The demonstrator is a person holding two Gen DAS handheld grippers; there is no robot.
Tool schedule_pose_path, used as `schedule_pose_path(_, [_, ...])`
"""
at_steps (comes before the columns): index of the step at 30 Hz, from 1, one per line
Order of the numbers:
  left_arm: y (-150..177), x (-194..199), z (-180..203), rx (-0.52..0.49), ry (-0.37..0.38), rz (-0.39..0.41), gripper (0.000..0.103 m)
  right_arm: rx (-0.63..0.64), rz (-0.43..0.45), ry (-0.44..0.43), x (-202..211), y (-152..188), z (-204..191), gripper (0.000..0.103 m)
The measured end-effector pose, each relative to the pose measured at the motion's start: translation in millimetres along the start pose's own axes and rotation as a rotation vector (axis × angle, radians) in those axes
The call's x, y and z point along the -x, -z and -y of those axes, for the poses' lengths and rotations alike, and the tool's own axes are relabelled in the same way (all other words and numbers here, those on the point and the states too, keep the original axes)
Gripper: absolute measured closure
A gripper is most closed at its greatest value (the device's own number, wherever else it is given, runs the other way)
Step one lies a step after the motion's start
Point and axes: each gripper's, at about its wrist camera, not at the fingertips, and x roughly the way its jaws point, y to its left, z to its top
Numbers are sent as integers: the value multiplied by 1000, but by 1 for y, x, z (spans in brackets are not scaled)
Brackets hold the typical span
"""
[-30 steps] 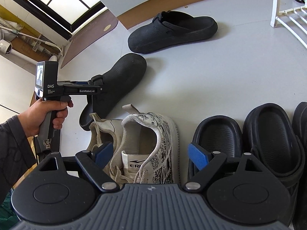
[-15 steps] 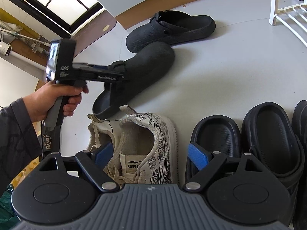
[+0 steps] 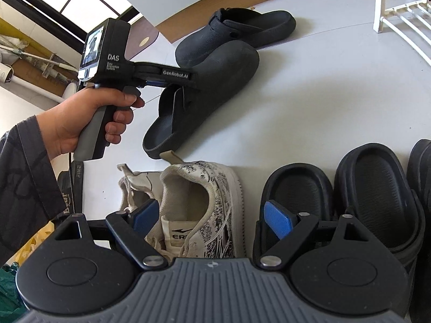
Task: Organize scattered shoes
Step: 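Lift the black clog with the left tool and carry it toward the other black clog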
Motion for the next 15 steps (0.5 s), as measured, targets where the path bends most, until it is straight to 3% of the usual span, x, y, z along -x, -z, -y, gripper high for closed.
schedule_pose_path(15, [-18,-9,16,48,-17,7,14,-22,15,23,-11,-7,8,14])
